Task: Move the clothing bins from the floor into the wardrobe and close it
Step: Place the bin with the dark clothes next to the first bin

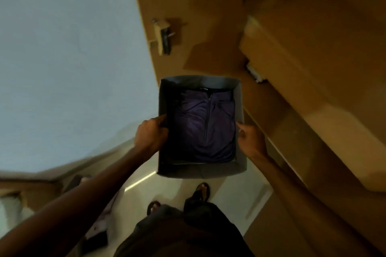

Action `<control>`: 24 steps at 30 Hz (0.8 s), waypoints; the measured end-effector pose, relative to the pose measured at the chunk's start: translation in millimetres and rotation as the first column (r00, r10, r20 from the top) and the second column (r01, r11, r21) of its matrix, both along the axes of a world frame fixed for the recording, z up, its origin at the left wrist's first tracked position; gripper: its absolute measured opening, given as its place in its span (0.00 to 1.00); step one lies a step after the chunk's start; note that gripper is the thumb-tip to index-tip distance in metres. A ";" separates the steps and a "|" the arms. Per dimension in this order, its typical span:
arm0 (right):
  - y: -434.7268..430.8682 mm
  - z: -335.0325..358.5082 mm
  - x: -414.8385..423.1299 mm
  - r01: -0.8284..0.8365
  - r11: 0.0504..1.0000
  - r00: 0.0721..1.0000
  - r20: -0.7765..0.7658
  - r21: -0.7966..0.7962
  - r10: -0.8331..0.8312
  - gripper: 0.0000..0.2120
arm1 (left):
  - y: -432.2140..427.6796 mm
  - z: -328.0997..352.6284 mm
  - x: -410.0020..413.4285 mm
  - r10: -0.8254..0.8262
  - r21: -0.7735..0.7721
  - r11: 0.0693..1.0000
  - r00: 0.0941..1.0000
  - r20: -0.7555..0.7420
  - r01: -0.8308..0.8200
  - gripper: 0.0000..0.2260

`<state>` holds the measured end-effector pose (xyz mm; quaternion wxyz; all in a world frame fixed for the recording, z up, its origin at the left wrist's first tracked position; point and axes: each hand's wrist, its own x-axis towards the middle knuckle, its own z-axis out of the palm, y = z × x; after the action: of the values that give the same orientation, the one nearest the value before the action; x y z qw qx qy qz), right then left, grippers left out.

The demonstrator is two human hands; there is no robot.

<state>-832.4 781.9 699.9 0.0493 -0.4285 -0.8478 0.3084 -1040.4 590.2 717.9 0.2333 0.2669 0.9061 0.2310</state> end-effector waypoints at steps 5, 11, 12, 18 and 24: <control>66.9 49.6 25.4 0.176 0.978 0.973 -0.169 0.115 -0.155 0.16 | 92.6 42.4 1.6 -0.136 0.130 0.980 0.985 -0.105 0.149 0.23; 134.1 86.1 59.3 0.373 0.905 0.902 -0.309 0.203 -0.303 0.20 | 201.0 83.9 -3.5 -0.287 0.236 0.918 0.944 -0.164 0.320 0.26; 146.4 91.2 65.4 0.396 0.892 0.892 -0.322 0.220 -0.316 0.20 | 223.1 91.5 -2.0 -0.318 0.252 0.901 0.933 -0.166 0.352 0.26; 208.1 106.4 93.2 0.502 0.825 0.854 -0.303 0.260 -0.423 0.20 | 329.8 104.3 14.0 -0.426 0.259 0.829 0.860 -0.283 0.496 0.19; 287.0 109.9 111.3 0.626 0.717 0.780 -0.241 0.307 -0.578 0.20 | 453.1 102.8 18.0 -0.597 0.223 0.715 0.744 -0.298 0.663 0.16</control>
<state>-721.1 1068.9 809.8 0.2811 -0.6430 -0.6992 0.1366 -1022.4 1043.3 820.7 0.1582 0.6167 0.7296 0.2496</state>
